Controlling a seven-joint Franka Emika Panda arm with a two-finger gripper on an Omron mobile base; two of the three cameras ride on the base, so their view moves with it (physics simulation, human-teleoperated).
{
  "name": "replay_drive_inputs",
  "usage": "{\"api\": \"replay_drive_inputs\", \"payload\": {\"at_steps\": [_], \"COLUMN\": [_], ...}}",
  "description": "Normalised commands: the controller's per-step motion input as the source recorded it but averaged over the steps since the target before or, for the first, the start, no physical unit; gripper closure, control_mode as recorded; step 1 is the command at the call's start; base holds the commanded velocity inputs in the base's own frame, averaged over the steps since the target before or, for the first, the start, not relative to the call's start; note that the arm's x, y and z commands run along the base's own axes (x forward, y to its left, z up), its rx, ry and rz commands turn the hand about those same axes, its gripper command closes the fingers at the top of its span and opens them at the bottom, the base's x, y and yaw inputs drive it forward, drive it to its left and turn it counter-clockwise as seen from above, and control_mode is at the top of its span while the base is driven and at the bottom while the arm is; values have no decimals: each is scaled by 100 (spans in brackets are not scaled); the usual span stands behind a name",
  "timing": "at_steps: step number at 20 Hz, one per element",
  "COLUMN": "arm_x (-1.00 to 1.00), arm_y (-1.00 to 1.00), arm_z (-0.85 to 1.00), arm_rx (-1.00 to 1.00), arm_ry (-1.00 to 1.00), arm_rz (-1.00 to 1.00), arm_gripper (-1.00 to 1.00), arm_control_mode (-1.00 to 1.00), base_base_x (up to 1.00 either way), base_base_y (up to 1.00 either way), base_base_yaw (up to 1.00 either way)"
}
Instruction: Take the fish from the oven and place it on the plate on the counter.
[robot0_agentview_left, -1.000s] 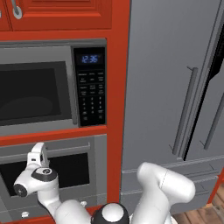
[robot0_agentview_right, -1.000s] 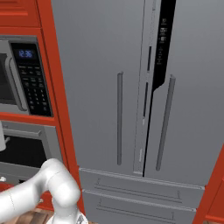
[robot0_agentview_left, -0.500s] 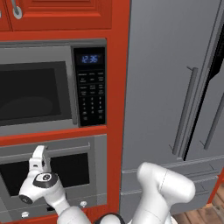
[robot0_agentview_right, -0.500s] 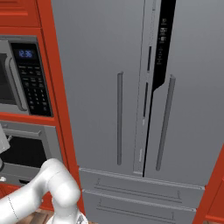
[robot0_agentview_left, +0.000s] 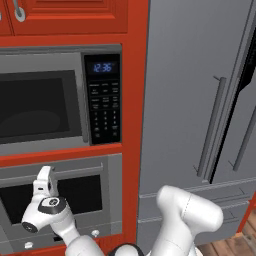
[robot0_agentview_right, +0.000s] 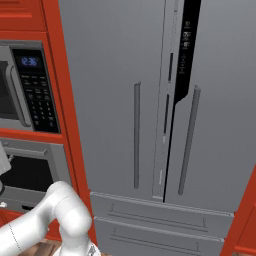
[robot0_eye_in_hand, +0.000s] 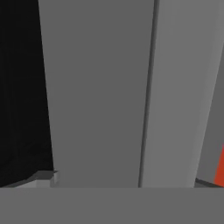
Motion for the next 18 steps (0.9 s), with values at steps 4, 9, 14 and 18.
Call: {"api": "replay_drive_inputs", "payload": {"at_steps": [4, 9, 14, 18], "arm_x": [0, 0, -7, -21], "arm_y": [0, 0, 0, 0], "arm_z": [-1, -1, -6, -31], "arm_rx": [0, 0, 0, 0], "arm_ry": [0, 0, 6, 15], "arm_rz": [0, 0, 0, 0], "arm_gripper": [100, 100, 100, 100], "arm_control_mode": [-100, -100, -100, -100], "base_base_x": [0, 0, 0, 0], "base_base_y": [0, 0, 0, 0], "base_base_yaw": [0, 0, 0, 0]}}
